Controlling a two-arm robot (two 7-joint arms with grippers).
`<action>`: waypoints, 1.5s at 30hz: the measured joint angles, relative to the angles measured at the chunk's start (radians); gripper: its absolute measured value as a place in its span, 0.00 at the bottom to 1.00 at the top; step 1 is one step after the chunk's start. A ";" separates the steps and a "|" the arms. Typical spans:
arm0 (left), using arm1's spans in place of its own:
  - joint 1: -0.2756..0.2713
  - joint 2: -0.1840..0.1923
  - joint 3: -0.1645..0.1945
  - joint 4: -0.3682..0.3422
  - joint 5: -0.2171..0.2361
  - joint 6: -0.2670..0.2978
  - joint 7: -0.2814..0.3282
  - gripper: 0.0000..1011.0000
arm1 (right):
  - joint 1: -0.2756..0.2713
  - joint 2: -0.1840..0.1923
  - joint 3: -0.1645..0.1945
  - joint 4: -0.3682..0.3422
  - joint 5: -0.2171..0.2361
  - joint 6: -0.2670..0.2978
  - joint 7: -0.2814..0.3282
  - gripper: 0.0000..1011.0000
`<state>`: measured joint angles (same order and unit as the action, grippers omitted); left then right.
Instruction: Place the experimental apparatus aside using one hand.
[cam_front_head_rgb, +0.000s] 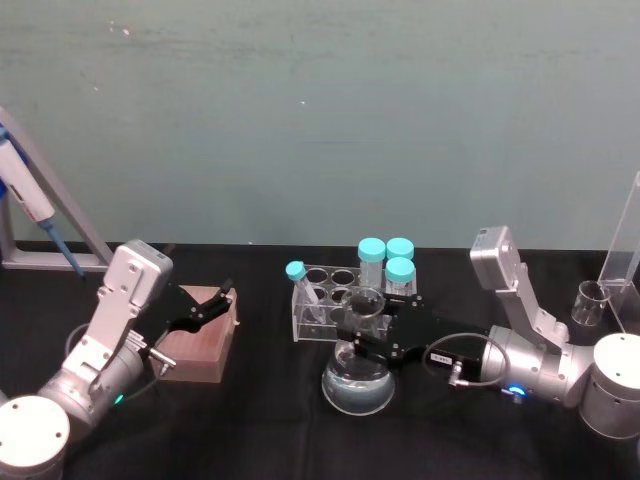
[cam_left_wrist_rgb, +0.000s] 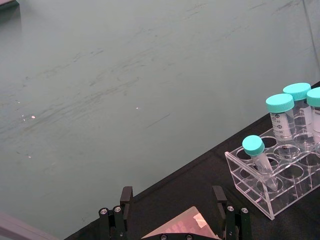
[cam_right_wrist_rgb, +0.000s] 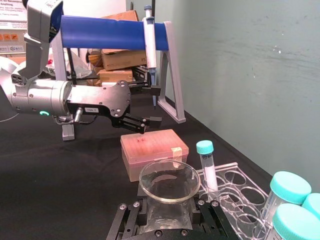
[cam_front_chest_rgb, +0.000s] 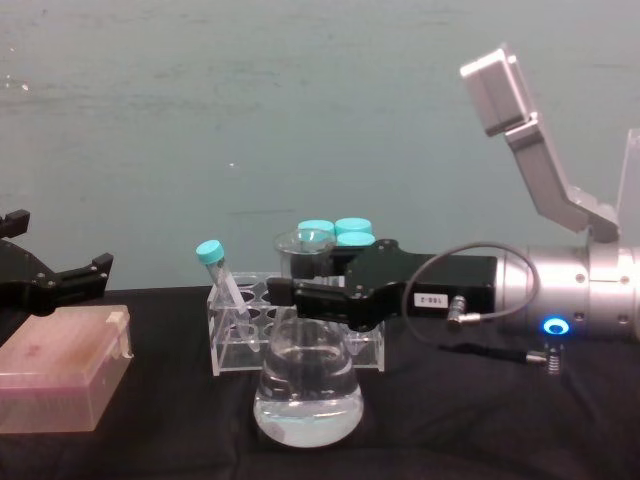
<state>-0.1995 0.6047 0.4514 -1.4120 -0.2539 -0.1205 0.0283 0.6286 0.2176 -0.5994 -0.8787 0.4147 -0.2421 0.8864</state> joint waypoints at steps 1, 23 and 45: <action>0.000 0.000 0.000 0.000 0.000 0.000 0.000 0.99 | 0.000 0.000 0.000 0.000 0.000 0.000 0.000 0.45; 0.000 0.000 0.000 0.000 0.000 0.000 0.000 0.99 | -0.151 0.154 0.057 -0.278 0.058 0.099 -0.136 0.45; 0.000 0.000 0.000 0.000 0.000 0.000 0.000 0.99 | -0.262 0.228 0.172 -0.389 0.043 0.127 -0.316 0.45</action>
<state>-0.1995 0.6047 0.4514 -1.4120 -0.2539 -0.1205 0.0283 0.3669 0.4454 -0.4272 -1.2681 0.4578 -0.1147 0.5707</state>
